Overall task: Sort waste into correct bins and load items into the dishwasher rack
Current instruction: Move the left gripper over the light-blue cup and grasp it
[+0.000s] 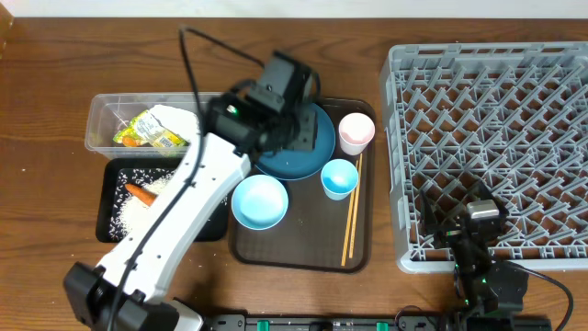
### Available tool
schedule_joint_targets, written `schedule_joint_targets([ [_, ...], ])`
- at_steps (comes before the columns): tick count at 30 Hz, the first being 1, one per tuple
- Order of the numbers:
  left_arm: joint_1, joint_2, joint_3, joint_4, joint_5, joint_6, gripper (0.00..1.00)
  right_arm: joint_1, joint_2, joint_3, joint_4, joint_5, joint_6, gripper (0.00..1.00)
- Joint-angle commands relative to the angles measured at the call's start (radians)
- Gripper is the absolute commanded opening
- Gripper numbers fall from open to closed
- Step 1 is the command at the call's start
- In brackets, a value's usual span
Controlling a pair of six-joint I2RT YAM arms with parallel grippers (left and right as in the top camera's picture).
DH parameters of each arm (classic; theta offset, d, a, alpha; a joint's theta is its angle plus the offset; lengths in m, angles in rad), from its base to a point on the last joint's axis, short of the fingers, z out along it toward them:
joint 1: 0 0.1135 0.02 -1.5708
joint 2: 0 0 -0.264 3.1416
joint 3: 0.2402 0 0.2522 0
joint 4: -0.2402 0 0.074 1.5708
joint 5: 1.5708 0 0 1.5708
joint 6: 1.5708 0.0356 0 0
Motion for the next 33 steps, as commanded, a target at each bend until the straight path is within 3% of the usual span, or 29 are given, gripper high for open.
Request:
schedule_joint_targets([
  [1,-0.020,0.069,0.109,-0.076,-0.071,0.050,0.44,0.005,0.000,-0.001,-0.004,-0.004,-0.013,0.99],
  [9,-0.117,0.215,0.102,-0.187,-0.069,0.050,0.48,0.005,0.000,-0.001,-0.004,-0.004,-0.013,0.99],
  [17,-0.132,0.298,0.102,-0.223,-0.069,0.050,0.51,0.005,0.000,-0.001,-0.004,-0.004,-0.013,0.99],
  [24,-0.133,0.330,0.086,-0.203,-0.065,0.043,0.51,0.005,0.000,-0.001,-0.004,-0.004,-0.013,0.99],
  [33,-0.132,0.330,-0.063,-0.050,0.016,0.042,0.51,0.005,0.000,-0.001,-0.004,-0.004,-0.013,0.99],
])
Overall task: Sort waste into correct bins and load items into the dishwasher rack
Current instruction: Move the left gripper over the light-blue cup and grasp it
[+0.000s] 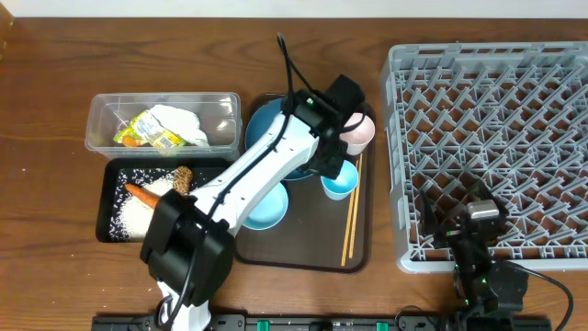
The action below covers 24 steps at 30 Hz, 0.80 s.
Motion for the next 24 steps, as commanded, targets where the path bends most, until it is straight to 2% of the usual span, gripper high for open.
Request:
schedule_joint_targets([
  [1,0.002,0.018,-0.050,0.028,0.036,0.003,0.51,0.005,0.000,-0.001,-0.004,-0.004,-0.013,0.99],
  [13,0.001,0.018,-0.164,0.169,0.036,-0.006,0.51,0.005,0.000,-0.001,-0.004,-0.004,-0.012,0.99],
  [20,0.002,0.018,-0.169,0.180,0.036,-0.028,0.50,0.005,0.000,-0.001,-0.004,-0.004,-0.013,0.99],
  [24,0.002,0.018,-0.169,0.181,0.036,-0.031,0.26,0.005,0.000,-0.001,-0.004,-0.004,-0.013,0.99],
])
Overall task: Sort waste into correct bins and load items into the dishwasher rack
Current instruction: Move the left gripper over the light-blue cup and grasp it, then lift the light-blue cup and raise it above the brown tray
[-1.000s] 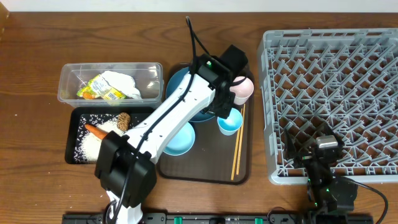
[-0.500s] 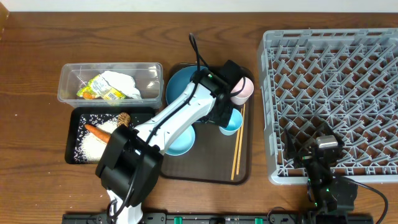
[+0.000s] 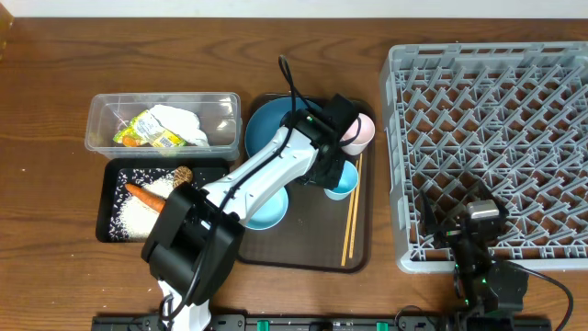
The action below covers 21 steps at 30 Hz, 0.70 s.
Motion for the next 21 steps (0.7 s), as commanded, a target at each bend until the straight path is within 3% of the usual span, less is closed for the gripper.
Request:
schedule_joint_targets([
  [1,0.002,0.012,-0.008,-0.002,-0.002,-0.003,0.25,0.005,0.000,-0.001,-0.004,-0.004,-0.013,0.99],
  [6,0.002,0.012,-0.008,-0.002,-0.002,-0.003,0.24,0.005,0.000,-0.001,-0.004,-0.004,-0.013,0.99],
  [7,0.002,0.012,-0.008,-0.003,-0.002,-0.003,0.19,0.005,0.000,-0.001,-0.004,-0.004,-0.013,0.99],
  [8,0.002,0.012,-0.008,-0.005,-0.002,-0.003,0.06,0.005,0.000,-0.001,-0.004,-0.004,-0.013,0.99],
  [21,0.023,-0.069,-0.007,-0.023,-0.002,0.014,0.06,0.005,0.000,-0.001,-0.004,-0.004,-0.013,0.99],
])
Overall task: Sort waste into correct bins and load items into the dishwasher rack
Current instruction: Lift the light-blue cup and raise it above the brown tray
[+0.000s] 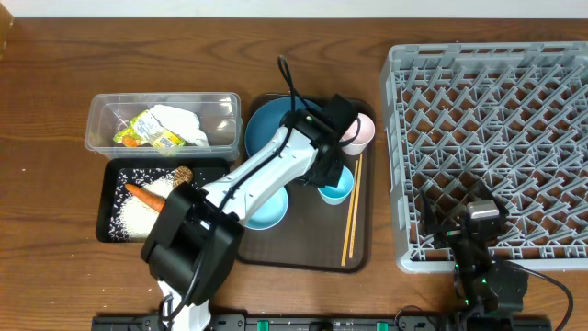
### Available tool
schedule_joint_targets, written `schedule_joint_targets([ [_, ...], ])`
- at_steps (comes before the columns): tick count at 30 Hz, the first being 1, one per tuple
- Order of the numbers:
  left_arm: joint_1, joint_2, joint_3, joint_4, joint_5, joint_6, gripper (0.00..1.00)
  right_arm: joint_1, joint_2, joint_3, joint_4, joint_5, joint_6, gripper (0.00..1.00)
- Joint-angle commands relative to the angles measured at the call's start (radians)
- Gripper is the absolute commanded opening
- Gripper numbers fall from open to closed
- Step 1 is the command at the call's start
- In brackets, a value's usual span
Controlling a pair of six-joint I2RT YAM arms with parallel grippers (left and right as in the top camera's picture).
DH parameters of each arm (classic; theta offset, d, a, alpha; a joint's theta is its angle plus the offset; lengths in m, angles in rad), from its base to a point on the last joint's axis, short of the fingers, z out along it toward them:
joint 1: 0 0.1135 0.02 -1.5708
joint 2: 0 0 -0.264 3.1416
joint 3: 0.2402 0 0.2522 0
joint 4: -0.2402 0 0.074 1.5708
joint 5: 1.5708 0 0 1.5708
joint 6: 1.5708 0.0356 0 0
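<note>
A brown tray (303, 250) holds a blue plate (266, 124), a blue bowl (266, 210), a small blue cup (336, 189), a pink cup (365, 129) and a pair of chopsticks (352, 216). My left gripper (333, 158) is low over the far rim of the small blue cup, beside the pink cup. Its fingers are hidden under the wrist, and the arm covers part of the bowl and plate. My right gripper (478, 219) rests at the front edge of the grey dishwasher rack (496, 110), which has nothing in it.
A clear bin (161, 124) at the left holds wrappers. In front of it a black tray (138, 198) holds rice, a carrot and a brown scrap. The left arm runs diagonally from the table's front edge to the brown tray.
My left gripper stays over the small blue cup. The cup now shows slightly nearer the front of the tray. The right arm has not moved.
My left gripper was first over the blue plate at the back of the tray. It then stood further right, between the pink cup and the small blue cup, and lower over the blue cup at the following moment. It is still there, and the cup has shifted a little.
</note>
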Motion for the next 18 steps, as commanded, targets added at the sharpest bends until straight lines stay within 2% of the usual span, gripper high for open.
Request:
schedule_joint_targets([
  [1,0.023,-0.077,-0.007,-0.011,-0.005,0.013,0.06,0.005,0.000,-0.001,-0.004,-0.004,-0.013,0.99],
  [10,0.122,-0.254,-0.007,-0.026,0.020,0.054,0.06,0.005,0.000,-0.001,-0.004,-0.004,-0.013,0.99],
  [14,0.217,-0.329,-0.007,-0.022,0.154,0.109,0.06,0.005,0.000,-0.001,-0.004,-0.004,-0.013,0.99],
  [18,0.358,-0.368,-0.007,-0.004,0.363,0.170,0.06,0.005,0.000,-0.001,-0.004,-0.004,-0.012,0.99],
])
